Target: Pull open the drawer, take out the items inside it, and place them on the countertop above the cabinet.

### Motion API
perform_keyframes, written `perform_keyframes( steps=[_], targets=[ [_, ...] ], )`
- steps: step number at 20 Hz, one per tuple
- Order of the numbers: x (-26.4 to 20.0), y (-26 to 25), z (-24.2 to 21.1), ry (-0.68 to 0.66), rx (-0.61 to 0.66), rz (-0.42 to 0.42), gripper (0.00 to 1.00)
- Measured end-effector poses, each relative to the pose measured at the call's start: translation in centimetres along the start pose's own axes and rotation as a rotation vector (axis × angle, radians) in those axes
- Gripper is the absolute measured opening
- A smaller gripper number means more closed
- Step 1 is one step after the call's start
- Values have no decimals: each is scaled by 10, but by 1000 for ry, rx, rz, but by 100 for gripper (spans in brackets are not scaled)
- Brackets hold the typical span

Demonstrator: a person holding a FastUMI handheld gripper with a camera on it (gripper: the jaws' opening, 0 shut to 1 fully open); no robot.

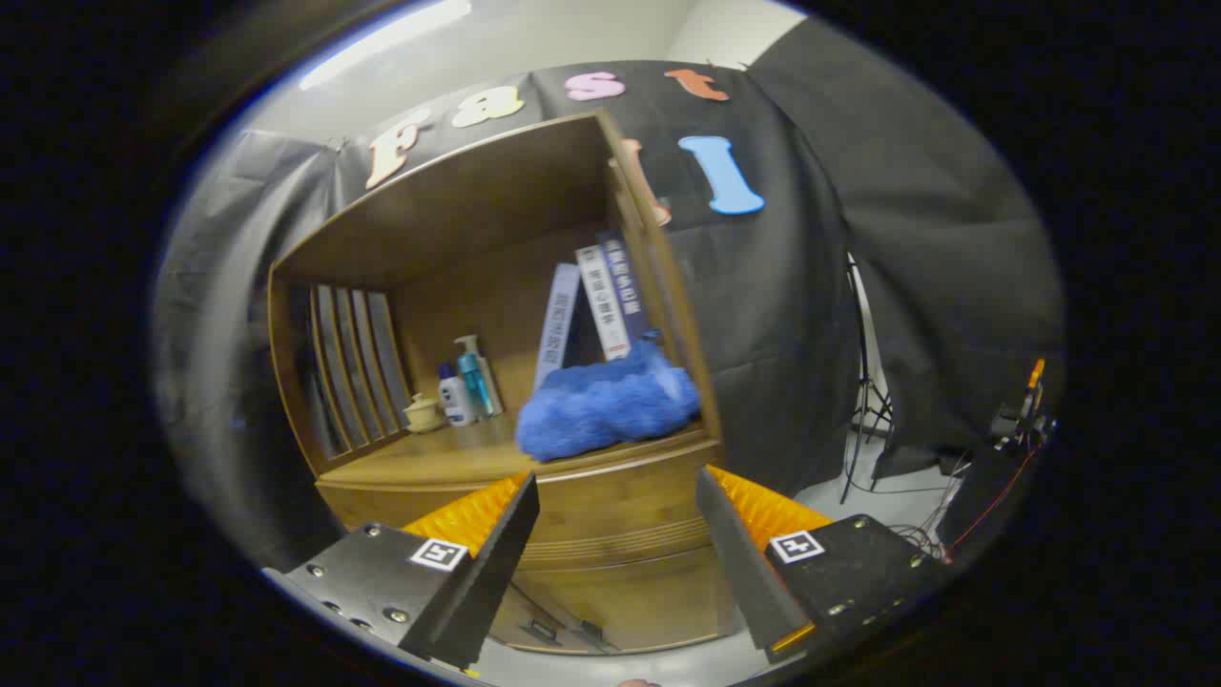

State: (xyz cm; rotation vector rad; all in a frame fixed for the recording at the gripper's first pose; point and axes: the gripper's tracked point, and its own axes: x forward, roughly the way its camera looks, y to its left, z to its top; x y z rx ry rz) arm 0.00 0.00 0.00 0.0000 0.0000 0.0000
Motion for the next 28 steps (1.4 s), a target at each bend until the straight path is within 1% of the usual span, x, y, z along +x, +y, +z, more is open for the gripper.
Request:
perform_keyframes(
  steps=[2,4,6,7,9,11,13,16,20,24,28],
  targets=[
    [-2,40,9,-18,-43,-10,99],
    [-6,78,7,1,-66,-8,99],
    [-16,113,0,23,-78,29,99],
    [-20,123,-3,32,-84,35,99],
    [-23,145,-20,99,-102,61,99],
    [-29,163,-17,84,-128,92,99],
    [-35,172,-13,58,-125,107,99],
    [-39,174,-13,59,-101,111,99],
    [-42,170,-9,38,-151,97,99],
    [-39,170,-16,47,-161,111,99],
    [-23,167,-18,21,-195,98,99]
  ],
)
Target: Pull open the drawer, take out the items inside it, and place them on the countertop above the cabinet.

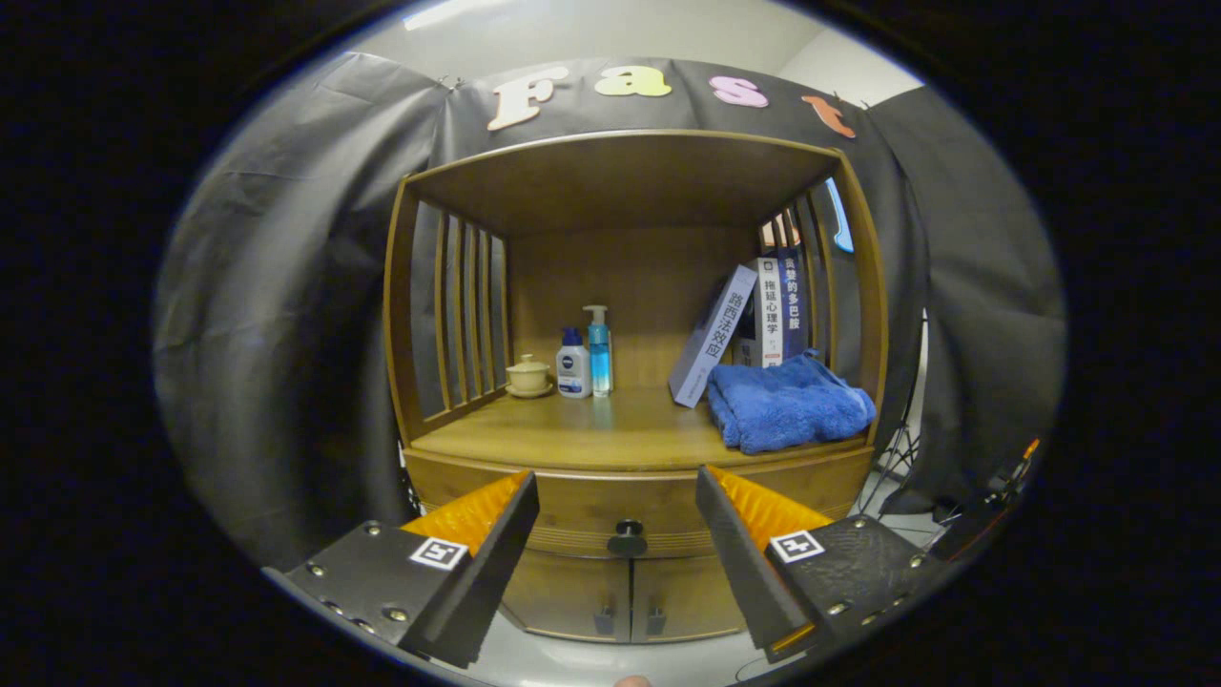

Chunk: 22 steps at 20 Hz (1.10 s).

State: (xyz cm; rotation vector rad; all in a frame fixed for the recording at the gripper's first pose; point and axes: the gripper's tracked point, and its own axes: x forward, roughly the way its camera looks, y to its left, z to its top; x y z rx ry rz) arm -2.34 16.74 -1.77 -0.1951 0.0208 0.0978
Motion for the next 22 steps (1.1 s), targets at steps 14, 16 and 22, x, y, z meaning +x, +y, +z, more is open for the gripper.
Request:
perform_keyframes(
  steps=[14,16,22],
  targets=[
    [100,-20,-109,115,91,-30,100],
    [109,-21,-122,151,113,-34,99],
    [108,-30,-128,117,-13,-102,89]
  ],
)
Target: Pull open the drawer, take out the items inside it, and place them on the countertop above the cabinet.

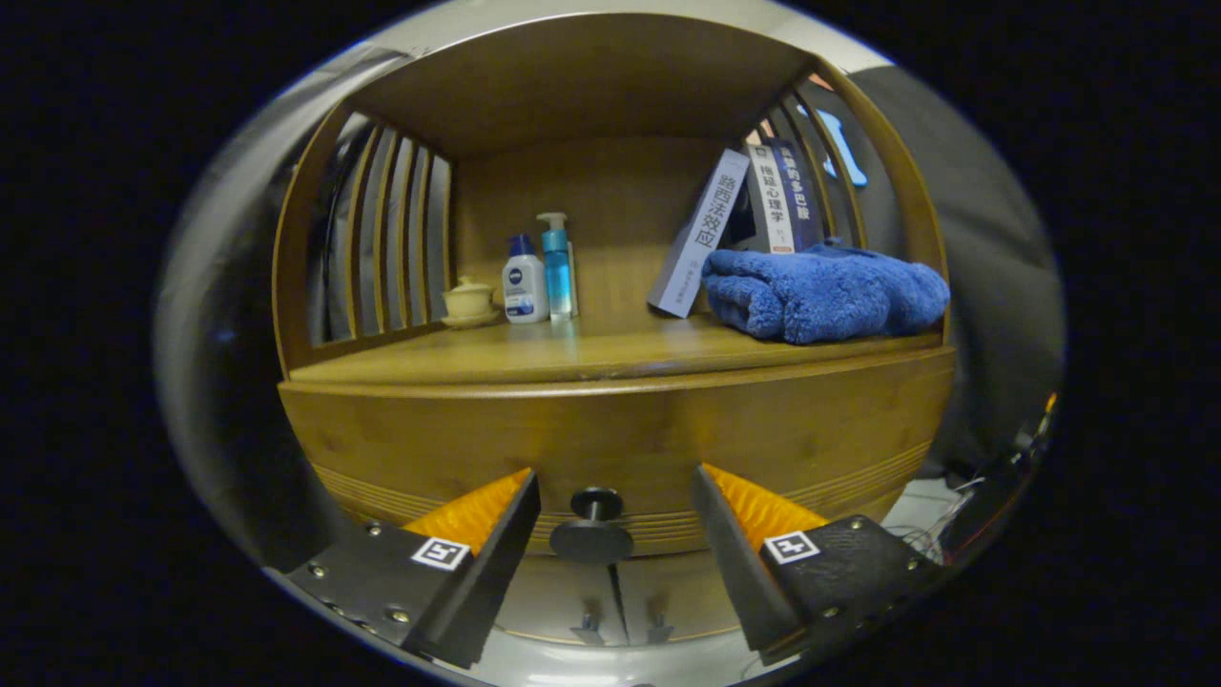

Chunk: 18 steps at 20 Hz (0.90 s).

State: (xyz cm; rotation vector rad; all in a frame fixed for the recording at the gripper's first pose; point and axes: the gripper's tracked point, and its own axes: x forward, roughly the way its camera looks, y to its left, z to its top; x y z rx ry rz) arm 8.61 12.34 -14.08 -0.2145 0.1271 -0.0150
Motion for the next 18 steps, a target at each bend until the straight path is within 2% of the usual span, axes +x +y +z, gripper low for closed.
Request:
perform_keyframes(
  steps=[3,6,9,12,14,18],
  targets=[
    [1,6,-8,12,35,21,83],
    [0,18,-14,41,88,58,64],
    [0,18,-15,29,52,29,46],
    [-1,16,-15,15,6,-6,43],
    [-3,14,-16,11,33,-28,40],
    [-1,17,-14,5,19,-17,40]
  ],
)
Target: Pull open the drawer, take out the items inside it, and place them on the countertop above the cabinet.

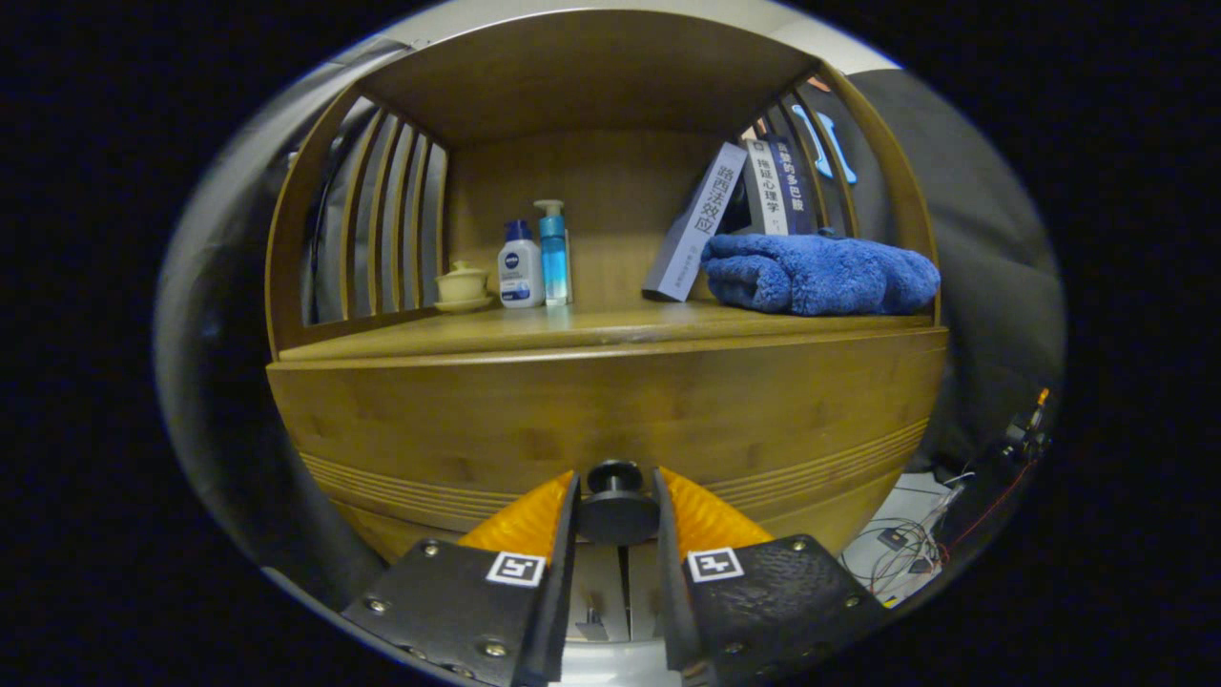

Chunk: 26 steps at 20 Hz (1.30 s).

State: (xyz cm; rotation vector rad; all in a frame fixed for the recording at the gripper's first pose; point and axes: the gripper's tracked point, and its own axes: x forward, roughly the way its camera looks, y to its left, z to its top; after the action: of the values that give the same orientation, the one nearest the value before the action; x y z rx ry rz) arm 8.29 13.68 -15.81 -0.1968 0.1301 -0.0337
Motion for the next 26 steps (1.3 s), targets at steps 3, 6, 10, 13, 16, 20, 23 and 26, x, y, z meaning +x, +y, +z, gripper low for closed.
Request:
perform_keyframes(
  steps=[3,6,10,13,16,20,23,26],
  targets=[
    [-1,-1,-6,47,-32,13,38],
    [-9,0,-5,45,-6,23,35],
    [-38,-5,-11,64,72,2,35],
    [-63,-4,-14,51,88,11,35],
    [-70,-5,-15,58,64,28,27],
    [-80,-8,-15,37,39,30,28],
    [-104,-7,-21,17,65,16,28],
    [-127,-9,-23,14,23,-3,28]
  ],
)
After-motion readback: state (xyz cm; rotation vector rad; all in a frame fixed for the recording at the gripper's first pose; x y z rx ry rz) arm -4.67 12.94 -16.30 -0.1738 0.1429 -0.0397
